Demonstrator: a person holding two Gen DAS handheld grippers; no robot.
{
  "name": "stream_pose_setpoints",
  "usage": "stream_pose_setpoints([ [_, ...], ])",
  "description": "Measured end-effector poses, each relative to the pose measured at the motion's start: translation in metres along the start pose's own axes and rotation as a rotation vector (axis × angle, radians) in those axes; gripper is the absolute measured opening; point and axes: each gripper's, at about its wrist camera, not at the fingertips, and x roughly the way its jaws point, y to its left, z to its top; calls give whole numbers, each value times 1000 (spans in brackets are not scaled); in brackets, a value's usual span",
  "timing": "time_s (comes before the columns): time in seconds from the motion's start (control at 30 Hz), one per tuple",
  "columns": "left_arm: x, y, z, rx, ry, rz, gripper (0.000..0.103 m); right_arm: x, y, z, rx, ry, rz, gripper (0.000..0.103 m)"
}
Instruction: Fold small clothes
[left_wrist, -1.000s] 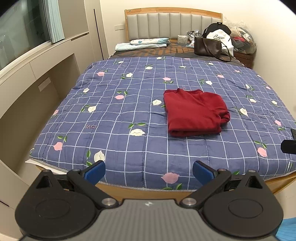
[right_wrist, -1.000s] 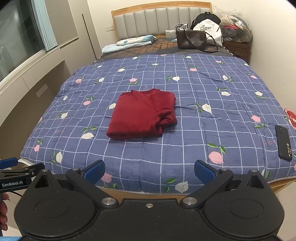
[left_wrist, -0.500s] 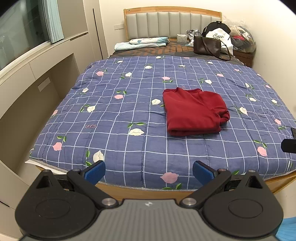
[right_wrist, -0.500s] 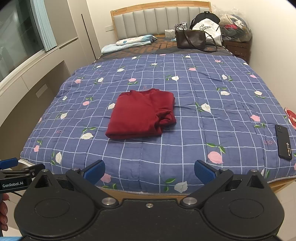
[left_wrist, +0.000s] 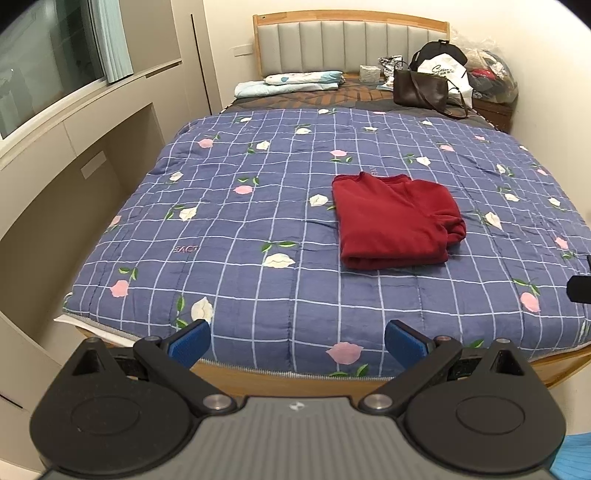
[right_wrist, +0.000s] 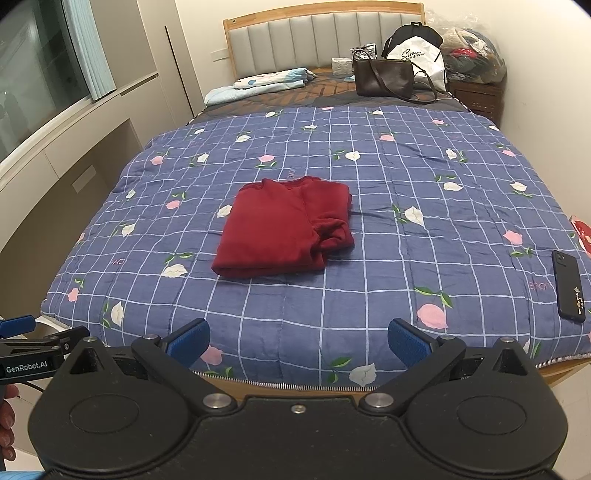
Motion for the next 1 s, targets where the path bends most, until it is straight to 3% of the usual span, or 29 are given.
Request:
stream_pose_setpoints([
  [1.0, 8, 2, 3, -4, 21, 7, 102, 3, -3, 4, 8, 1, -5, 102],
])
